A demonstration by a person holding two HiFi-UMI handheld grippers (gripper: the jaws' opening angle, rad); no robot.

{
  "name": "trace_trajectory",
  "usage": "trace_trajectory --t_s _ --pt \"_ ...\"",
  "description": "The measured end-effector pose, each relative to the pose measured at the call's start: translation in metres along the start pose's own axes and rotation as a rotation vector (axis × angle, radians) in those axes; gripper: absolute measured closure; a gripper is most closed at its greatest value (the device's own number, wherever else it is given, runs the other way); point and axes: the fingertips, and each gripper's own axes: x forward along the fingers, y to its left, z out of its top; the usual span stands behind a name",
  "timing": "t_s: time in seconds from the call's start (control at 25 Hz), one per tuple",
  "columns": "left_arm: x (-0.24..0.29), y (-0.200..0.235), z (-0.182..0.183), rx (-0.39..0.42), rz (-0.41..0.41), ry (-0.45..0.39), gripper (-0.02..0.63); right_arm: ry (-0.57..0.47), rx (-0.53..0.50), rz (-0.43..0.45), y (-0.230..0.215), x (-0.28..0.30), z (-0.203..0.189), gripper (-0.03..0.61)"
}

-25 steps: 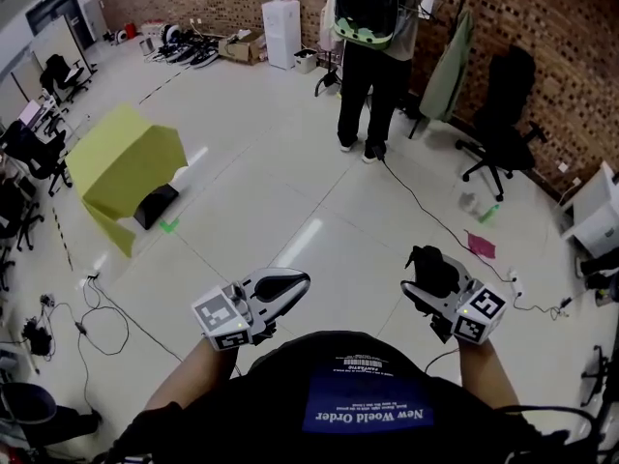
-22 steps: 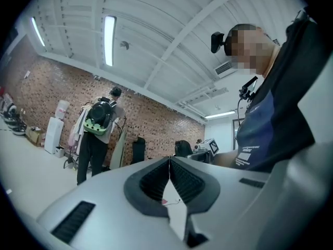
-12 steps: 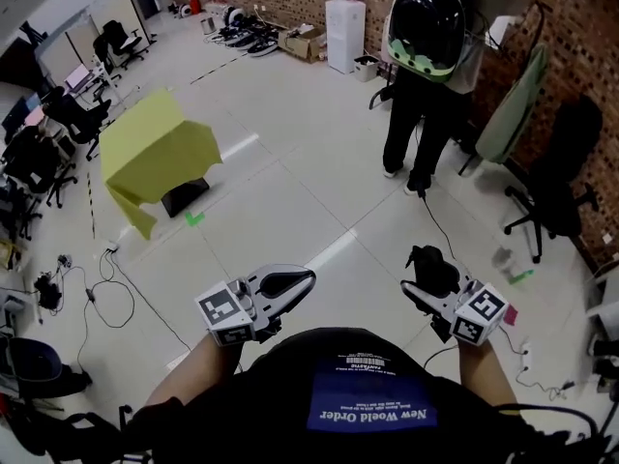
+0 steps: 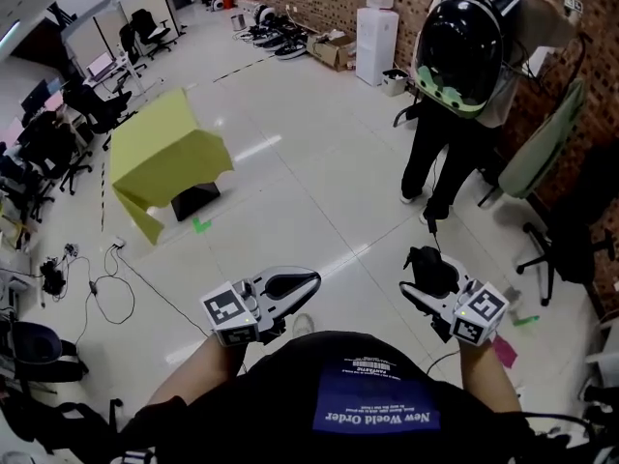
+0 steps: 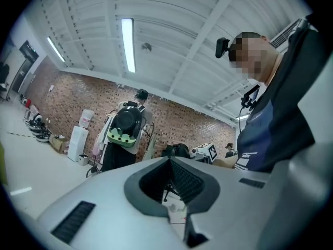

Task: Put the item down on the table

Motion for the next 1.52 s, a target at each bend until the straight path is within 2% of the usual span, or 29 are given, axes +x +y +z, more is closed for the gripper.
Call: trace_trajectory --t_s 0.16,0.32,0.56,0.68,0.96,1.16,1.32,1.52 --pt "0.013 0.067 0.003 -0.003 -0.023 -0.010 0.608 0.012 -0.010 -0.019 -0.050 0.045 0.008 0.262" --pt "0.026 0.157 0.024 0.023 -0.059 -0.015 0.609 0.001 -0.022 -0.060 -0.111 0.108 0.036 0.262" --pt "0.016 0.272 0.067 0.037 -0.113 0.010 0.609 -0.018 0.003 -0.099 -0.163 0.211 0.078 0.262" --pt "0.007 0.320 0.080 0.039 -0.105 0.006 0.609 -0.022 0.008 -0.093 -0.183 0.259 0.091 0.262" --pt "-0.005 0.408 0.101 0.016 -0.019 -0.001 0.609 0.011 0.017 -0.011 -0.236 0.356 0.107 0.262" --pt "-0.007 0.470 0.110 0.043 0.071 0.005 0.609 0.012 0.007 0.115 -0.273 0.439 0.114 0.262" --pt "0.000 0.539 0.107 0.022 0.135 -0.001 0.609 0.015 0.019 0.174 -0.311 0.498 0.105 0.262" --pt "0.021 0.603 0.119 -0.009 0.123 -0.014 0.609 0.032 0.077 0.200 -0.336 0.537 0.097 0.262"
